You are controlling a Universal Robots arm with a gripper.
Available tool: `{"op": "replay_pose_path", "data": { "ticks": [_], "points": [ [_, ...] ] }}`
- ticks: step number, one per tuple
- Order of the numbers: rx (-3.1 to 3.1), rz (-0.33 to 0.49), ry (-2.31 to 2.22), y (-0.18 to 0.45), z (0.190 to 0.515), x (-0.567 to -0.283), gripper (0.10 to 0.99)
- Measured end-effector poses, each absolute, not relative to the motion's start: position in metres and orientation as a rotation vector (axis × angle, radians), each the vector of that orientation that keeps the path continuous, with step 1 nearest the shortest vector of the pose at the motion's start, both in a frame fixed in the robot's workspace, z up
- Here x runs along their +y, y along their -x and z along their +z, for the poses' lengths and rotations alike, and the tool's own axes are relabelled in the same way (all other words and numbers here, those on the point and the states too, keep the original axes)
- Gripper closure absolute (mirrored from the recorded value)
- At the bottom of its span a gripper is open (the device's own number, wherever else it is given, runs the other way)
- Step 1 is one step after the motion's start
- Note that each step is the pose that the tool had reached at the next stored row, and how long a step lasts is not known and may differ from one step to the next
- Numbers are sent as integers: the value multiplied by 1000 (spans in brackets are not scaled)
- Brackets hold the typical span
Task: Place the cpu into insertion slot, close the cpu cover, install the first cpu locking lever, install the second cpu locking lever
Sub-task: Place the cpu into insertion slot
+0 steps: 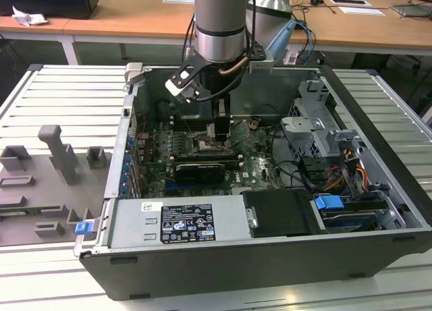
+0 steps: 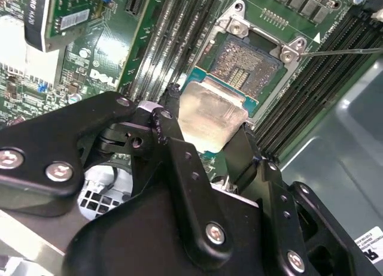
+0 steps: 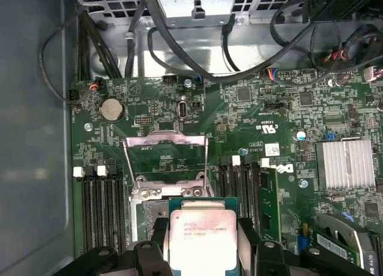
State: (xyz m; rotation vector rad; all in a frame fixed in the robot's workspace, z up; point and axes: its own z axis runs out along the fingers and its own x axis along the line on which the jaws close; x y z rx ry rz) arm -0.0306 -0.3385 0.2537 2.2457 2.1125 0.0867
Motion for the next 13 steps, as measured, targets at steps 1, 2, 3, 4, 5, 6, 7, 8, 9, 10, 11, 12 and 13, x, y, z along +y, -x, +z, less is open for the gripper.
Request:
{"op": "replay_pose_path", "data": {
  "ticks": [1, 2, 3, 4, 5, 6, 7, 8, 9, 10, 11, 12, 13],
  "points": [
    [2113, 87, -2246, 31, 254, -337, 549],
    [2113, 87, -2246, 31, 254, -336, 549],
    [2113, 87, -2246, 31, 253, -334, 549],
    [2113, 87, -2246, 31, 253, -333, 549],
    [2113, 87, -2245, 31, 253, -332, 549],
    [2115, 87, -2244, 31, 252, -331, 549],
    [2125, 88, -2235, 31, 251, -330, 549],
    [2136, 90, -2226, 31, 251, -330, 549],
    [2143, 91, -2220, 31, 250, -329, 549],
    [2152, 92, -2213, 31, 248, -328, 549],
    [2161, 93, -2205, 32, 245, -327, 549],
    [2167, 94, -2199, 33, 244, -327, 549],
    [2176, 95, -2192, 34, 243, -327, 549]
  ]
}}
